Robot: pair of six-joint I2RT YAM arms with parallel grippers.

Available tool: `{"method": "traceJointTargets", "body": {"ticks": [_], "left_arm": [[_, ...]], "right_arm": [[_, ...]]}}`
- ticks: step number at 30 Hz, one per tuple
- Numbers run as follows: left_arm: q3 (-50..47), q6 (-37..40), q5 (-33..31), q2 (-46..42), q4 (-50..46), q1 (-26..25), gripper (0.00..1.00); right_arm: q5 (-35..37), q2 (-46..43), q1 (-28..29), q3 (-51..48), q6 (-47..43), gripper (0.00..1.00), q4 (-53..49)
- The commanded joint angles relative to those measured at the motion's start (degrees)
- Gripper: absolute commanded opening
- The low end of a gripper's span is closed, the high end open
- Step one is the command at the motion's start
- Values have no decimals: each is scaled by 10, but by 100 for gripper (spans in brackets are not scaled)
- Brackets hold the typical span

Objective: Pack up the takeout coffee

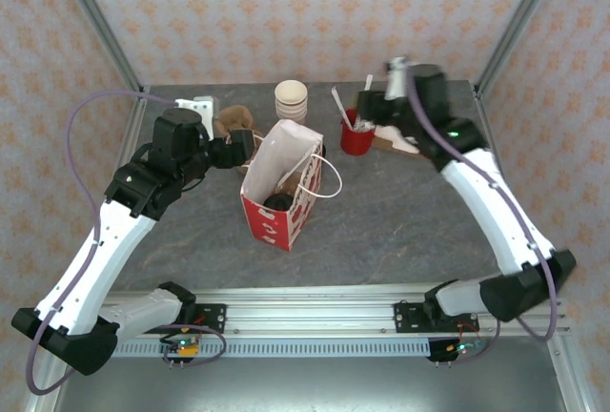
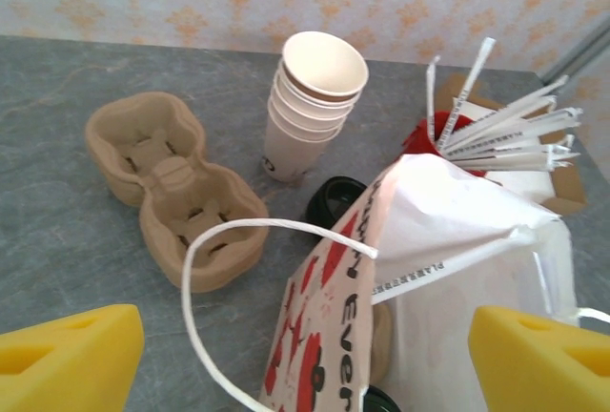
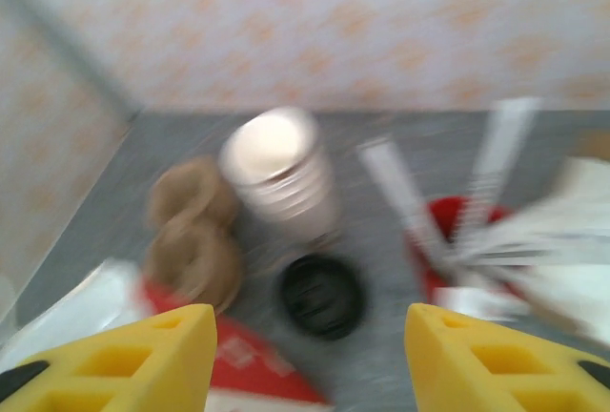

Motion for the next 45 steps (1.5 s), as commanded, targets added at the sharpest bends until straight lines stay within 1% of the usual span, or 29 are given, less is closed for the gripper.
{"method": "traceJointTargets", "body": {"ticks": [1,2,4,7,11,15,18,22,24,29,33,36,42,45], "left_arm": [[-4,-12,44,-2,27,4,88],[-4,-12,48,1,29,4,88],[-1,-10,51,5,32,3,88],[3,-7,53,9,31,3,88],[8,-3,51,14,30,3,88],[18,3,45,18,26,3,88],[23,5,40,20,25,3,88],[27,7,38,27,22,3,88],[28,8,38,29,21,3,88],[30,11,36,33,21,3,88],[31,11,35,34,20,3,88],[29,10,34,33,19,4,88],[28,10,35,31,16,3,88],[24,10,32,29,17,4,88]], "right_arm": [[72,4,-89,-53,52,56,-14],[85,16,-115,-62,56,57,-6],[83,57,-156,-66,72,57,11],[90,142,-190,-37,86,57,26],[117,266,-197,41,80,57,16],[133,401,-197,154,74,55,-45],[157,476,-197,222,68,55,-76],[160,561,-200,314,66,55,-127],[158,589,-203,346,72,55,-146],[153,631,-206,374,78,55,-164],[148,652,-207,383,78,52,-173],[140,662,-207,384,76,45,-176],[134,658,-208,390,68,29,-182],[132,652,-208,393,64,27,-184]]}}
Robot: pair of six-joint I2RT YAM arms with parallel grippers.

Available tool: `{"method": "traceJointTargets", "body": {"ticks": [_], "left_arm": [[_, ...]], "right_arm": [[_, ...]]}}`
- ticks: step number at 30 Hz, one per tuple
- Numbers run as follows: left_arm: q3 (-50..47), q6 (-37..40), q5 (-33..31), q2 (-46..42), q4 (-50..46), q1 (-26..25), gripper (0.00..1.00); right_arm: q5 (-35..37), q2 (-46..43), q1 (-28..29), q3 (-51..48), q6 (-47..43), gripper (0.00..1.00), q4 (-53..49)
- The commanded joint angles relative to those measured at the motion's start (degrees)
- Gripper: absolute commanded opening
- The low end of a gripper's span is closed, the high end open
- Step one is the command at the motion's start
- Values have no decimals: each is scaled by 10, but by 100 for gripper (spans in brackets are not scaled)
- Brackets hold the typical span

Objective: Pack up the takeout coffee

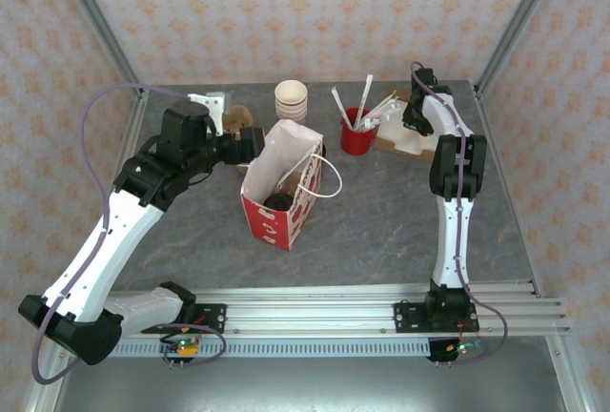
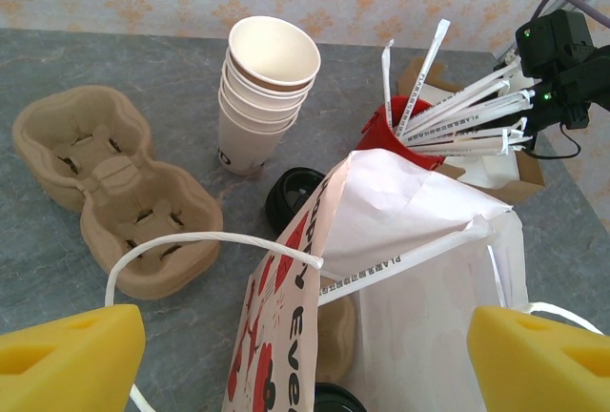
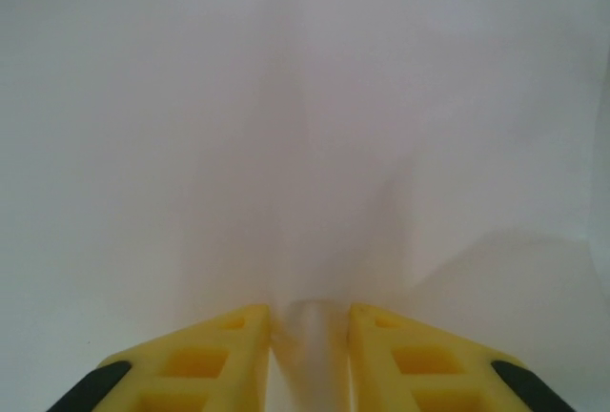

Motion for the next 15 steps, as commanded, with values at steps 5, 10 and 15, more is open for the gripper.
{"method": "traceJointTargets", "body": {"ticks": [5,10,15], "left_arm": [[10,8,-11,-3,1,4,88],[9,11,-13,-4,0,4,88],[7,12,-14,-4,0,4,88]], "right_arm": [[6,-2,-5,27,-15,28,-38],[5,-14,-5,38,-20,21,-43],[1,-37,-7,45,-23,10,-45]]}}
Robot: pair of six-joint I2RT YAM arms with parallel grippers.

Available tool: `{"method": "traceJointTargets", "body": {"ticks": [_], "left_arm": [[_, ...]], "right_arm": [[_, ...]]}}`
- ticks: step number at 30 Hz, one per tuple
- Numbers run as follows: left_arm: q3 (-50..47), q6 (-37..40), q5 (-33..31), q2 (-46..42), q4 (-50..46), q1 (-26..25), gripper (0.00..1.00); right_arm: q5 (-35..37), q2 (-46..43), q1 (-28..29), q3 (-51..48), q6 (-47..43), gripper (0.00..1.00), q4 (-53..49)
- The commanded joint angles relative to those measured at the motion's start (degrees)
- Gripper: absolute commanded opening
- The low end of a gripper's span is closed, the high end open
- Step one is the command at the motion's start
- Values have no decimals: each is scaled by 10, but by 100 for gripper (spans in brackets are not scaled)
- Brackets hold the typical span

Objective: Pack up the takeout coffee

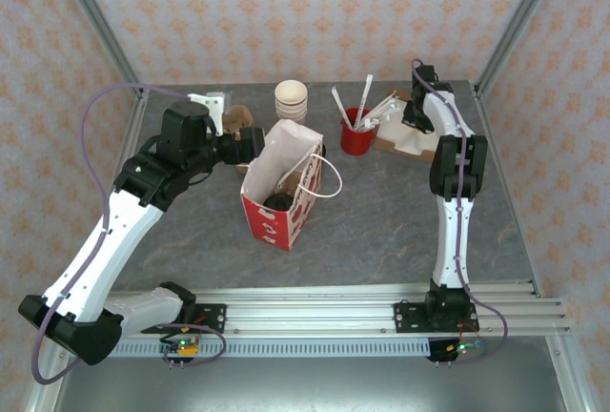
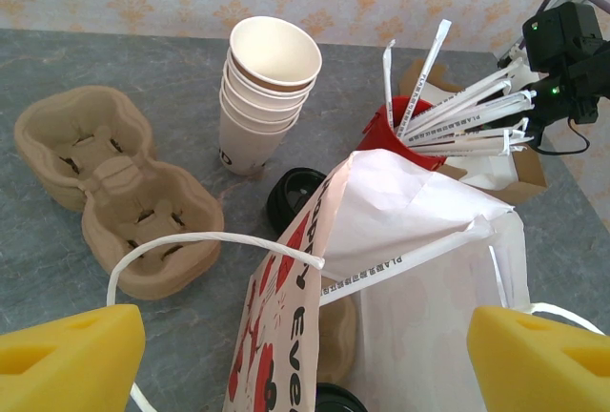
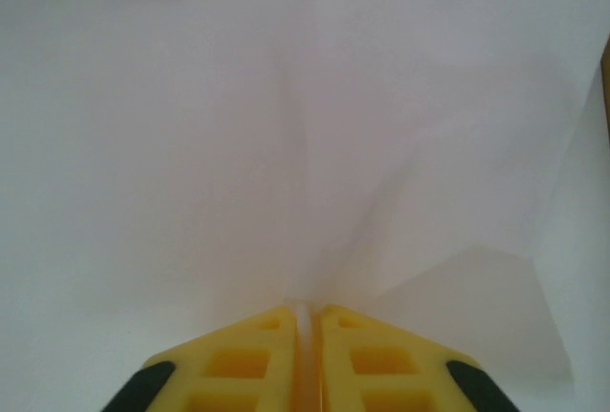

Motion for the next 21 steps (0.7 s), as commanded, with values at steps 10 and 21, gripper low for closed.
{"method": "traceJointTargets", "body": {"ticks": [10,21], "left_arm": [[10,9,-10,-12,1,4,88],[25,1,43,-17,35,3,88]], "right_arm": [[21,-165,-9,-25,-7,0,-3],[-27,-501,-6,-258,-20,0,140]]}}
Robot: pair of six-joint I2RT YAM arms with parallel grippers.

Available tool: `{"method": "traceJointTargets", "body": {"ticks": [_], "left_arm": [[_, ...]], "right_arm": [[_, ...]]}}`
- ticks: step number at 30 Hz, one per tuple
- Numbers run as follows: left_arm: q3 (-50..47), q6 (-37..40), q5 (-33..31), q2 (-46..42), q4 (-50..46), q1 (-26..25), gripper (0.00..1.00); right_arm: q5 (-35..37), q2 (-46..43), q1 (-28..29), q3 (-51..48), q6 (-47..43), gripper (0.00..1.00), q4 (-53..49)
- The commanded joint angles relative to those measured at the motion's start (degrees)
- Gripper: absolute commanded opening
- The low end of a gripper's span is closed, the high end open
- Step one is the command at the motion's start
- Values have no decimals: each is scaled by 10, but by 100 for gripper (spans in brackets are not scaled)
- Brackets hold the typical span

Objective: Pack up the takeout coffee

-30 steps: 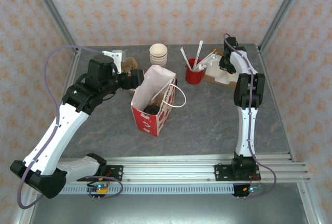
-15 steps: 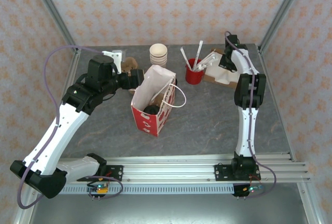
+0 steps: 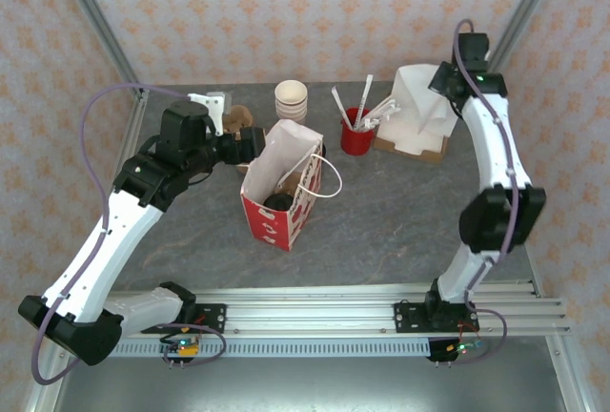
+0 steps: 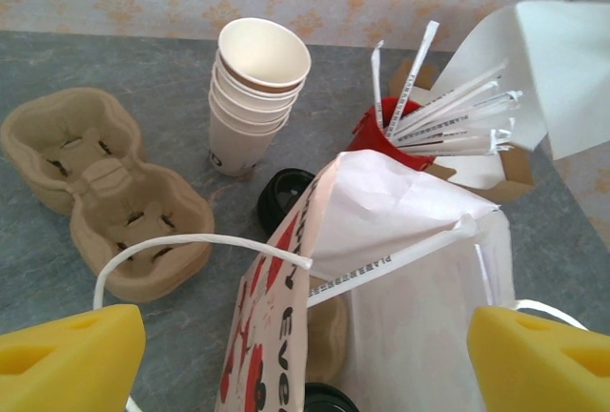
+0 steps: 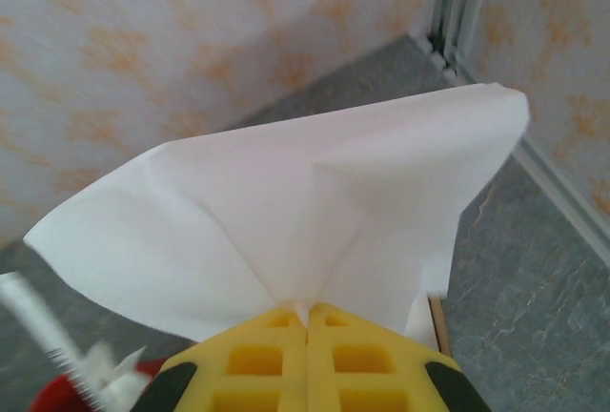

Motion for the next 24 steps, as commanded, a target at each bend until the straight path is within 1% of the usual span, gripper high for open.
{"method": "traceJointTargets", "body": {"ticks": [1,5,10,13,14,18,24], "left_arm": [[27,2,32,-16,33,4,88],[44,4,75,-6,56,3,87],[81,14,148,24,79,0,87],[124,37,175,51,75,-8,89],[141,42,185,63,72,-11,91],[207,55,229,110,67,-15,94],[318,65,272,180,25,-16,100]], "right_arm": [[-40,-89,3,-51,-18,0,61],[-88,-178,20,-76,-37,0,81],[-196,-246,64,-77,-75,0,99],[-271,-265,85,-70,-82,0,100],[-293,-271,91,-67,-87,0,99],[-360,-280,120,-50,-108,0,83],[-419,-282,134,-31,-136,0,60]]}}
